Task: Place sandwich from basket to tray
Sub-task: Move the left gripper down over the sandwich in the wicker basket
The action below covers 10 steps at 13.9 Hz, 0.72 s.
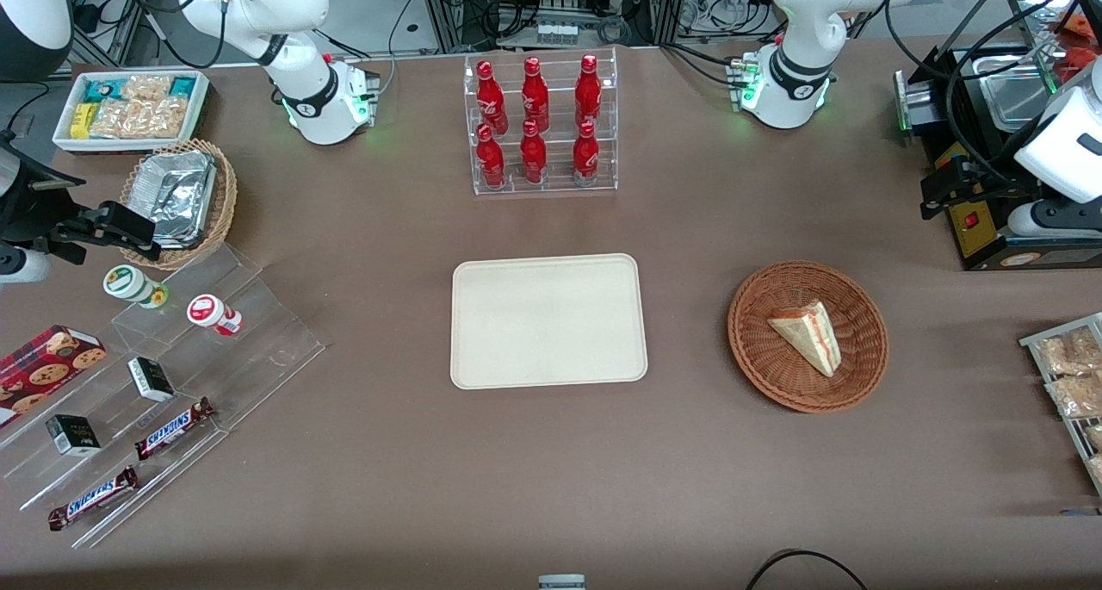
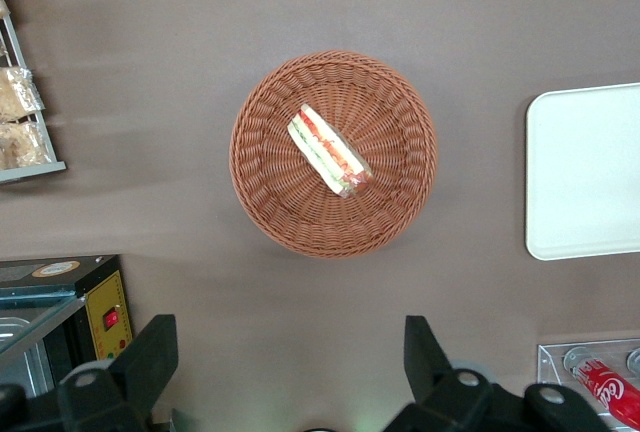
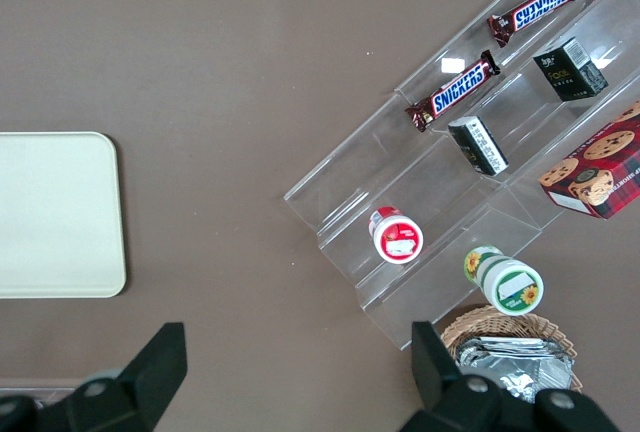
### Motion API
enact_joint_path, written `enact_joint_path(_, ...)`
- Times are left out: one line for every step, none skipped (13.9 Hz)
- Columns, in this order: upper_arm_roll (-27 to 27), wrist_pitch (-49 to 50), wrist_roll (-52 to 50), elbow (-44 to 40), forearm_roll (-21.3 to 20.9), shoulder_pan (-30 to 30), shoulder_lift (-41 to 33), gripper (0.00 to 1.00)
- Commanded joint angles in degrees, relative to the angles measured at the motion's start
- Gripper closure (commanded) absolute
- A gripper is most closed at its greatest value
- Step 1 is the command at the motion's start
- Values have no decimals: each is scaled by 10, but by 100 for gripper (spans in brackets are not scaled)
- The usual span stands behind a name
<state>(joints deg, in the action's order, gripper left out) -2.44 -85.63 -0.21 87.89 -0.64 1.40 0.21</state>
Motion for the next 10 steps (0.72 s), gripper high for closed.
enact_joint_path(0, 6, -6, -2, -1, 4, -3, 0)
enact_joint_path(-1, 4, -8, -2, -1, 5, 1, 0)
enact_joint_path(-1, 2, -8, -3, -1, 5, 3, 0)
enact_joint_path(-1, -6, -8, -3, -2, 5, 11, 0)
enact_joint_path(-1, -17, -8, -1, -2, 5, 18, 0)
enact_joint_path(-1, -27, -8, 1, -3, 8, 32, 0)
enact_joint_path(-1, -41, -8, 3, -6, 13, 48, 0)
enact_joint_path(-1, -52, -8, 3, -8, 14, 67, 0)
enact_joint_path(-1, -65, -8, 3, -8, 14, 86, 0)
enact_joint_path(-1, -78, -9, 4, -9, 14, 102, 0)
